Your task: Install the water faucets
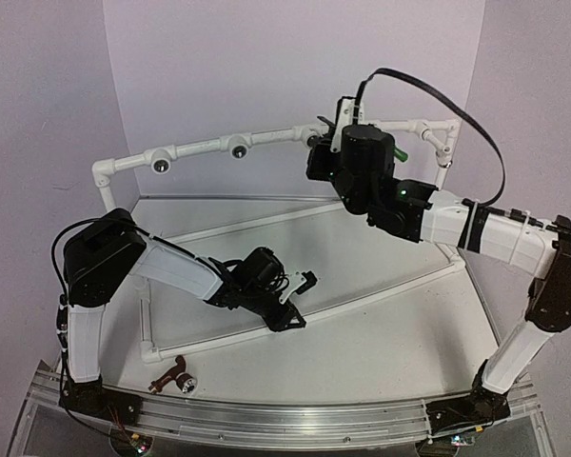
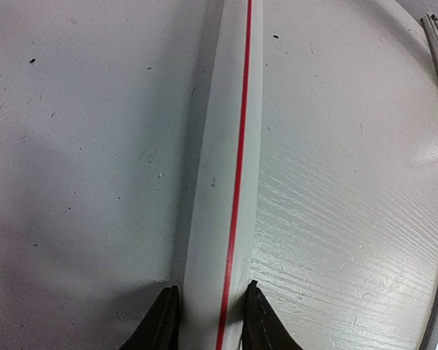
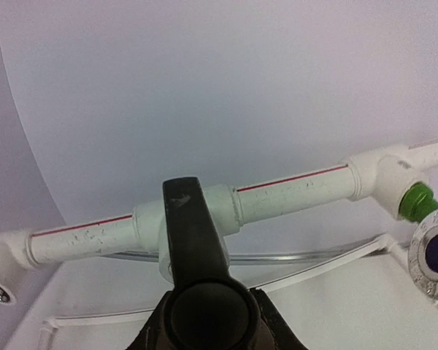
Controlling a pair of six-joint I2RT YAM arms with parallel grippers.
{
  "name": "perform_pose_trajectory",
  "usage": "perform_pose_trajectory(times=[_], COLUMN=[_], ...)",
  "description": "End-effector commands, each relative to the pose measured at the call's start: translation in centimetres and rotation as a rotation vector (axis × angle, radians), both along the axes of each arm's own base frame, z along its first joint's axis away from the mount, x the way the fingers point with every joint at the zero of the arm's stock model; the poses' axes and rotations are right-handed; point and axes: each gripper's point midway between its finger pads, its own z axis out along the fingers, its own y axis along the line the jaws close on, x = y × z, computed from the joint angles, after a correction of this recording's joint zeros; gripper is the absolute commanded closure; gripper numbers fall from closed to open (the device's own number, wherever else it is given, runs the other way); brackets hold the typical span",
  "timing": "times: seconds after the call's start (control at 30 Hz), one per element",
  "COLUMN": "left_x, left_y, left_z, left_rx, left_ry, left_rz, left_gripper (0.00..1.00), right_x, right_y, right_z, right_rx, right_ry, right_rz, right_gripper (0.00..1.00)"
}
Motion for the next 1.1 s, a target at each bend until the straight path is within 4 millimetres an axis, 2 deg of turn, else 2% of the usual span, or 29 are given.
perform_pose_trajectory(times=[0.0, 0.07, 0.2, 0.27, 0.4, 0.47, 0.57, 0.67, 0.8, 0.93, 1.07], left_x=[-6.9, -6.9, -6.8, -6.7, -6.7, -6.8, -6.8, -6.8, -6.8, -6.8, -6.8], left_y=[8.6, 8.6, 8.5, 8.6, 8.7, 8.6, 8.7, 8.6, 8.5, 8.6, 8.5], left_z=[-10.8, -10.8, -10.6, -10.7, -10.8, -10.8, -10.9, -10.9, -10.8, -11.0, -11.0], left_rx=[0.410, 0.409, 0.405, 0.410, 0.412, 0.411, 0.413, 0.412, 0.407, 0.413, 0.411], left_ry=[0.322, 0.323, 0.318, 0.315, 0.320, 0.321, 0.319, 0.325, 0.326, 0.327, 0.325], left_rz=[0.073, 0.073, 0.075, 0.078, 0.077, 0.075, 0.076, 0.074, 0.072, 0.072, 0.072], left_gripper=[0.93, 0.93, 0.93, 0.93, 0.93, 0.93, 0.93, 0.93, 0.93, 0.93, 0.93], right_x=[-1.6, -1.8, -2.1, -2.4, -3.7, -4.4, -6.2, -8.4, -10.0, -10.5, -9.5], right_y=[-3.8, -3.3, -2.6, -3.0, -3.9, -3.9, -2.9, -2.2, -2.4, -2.0, -2.2], right_z=[5.7, 6.0, 6.2, 6.0, 5.2, 4.3, 2.5, 0.5, -0.6, -2.2, -2.5], right_rx=[0.709, 0.765, 0.665, 0.552, 0.316, 0.120, -0.183, -0.590, -1.028, -1.475, -1.811], right_ry=[0.036, 0.042, 0.025, -0.001, -0.042, -0.055, -0.072, -0.140, -0.309, -0.496, -0.623], right_rz=[0.052, 0.102, 0.144, 0.141, 0.155, 0.190, 0.317, 0.472, 0.523, 0.552, 0.479], right_gripper=[1.00, 0.92, 0.66, 0.53, 0.34, 0.22, 0.11, 0.04, 0.02, 0.02, 0.02])
